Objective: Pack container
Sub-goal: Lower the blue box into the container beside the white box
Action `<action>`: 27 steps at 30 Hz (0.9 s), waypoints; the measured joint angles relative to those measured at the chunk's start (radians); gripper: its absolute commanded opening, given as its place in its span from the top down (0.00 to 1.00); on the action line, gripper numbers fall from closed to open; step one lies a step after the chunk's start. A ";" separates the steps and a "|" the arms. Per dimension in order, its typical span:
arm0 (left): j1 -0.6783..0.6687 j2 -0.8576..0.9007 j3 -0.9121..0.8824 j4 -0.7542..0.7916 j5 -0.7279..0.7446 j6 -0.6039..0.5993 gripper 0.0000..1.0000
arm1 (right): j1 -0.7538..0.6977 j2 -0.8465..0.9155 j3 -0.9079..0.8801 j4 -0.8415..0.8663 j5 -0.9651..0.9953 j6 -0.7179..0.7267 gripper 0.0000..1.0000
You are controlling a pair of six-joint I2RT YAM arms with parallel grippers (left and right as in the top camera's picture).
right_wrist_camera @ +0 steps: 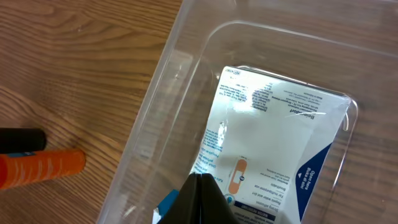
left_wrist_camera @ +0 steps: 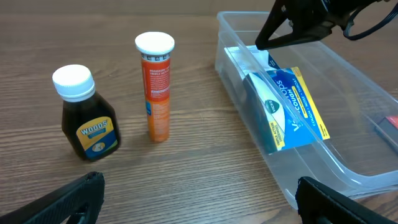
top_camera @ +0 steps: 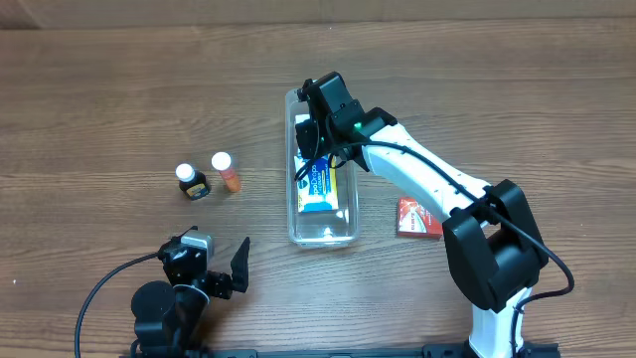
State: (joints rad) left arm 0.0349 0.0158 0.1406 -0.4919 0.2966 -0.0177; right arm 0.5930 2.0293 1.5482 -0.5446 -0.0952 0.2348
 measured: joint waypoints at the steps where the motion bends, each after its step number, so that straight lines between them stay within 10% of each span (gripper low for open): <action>1: 0.000 0.000 0.000 0.000 0.000 0.000 0.00 | 0.000 0.001 -0.001 -0.002 0.001 0.000 0.96; 27: 0.000 0.000 0.000 0.000 0.000 0.000 0.00 | 0.000 -0.021 -0.009 -0.143 -0.081 0.000 0.96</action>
State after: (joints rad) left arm 0.0349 0.0158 0.1406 -0.4919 0.2966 -0.0177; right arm 0.5934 2.0079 1.5394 -0.6880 -0.1761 0.2348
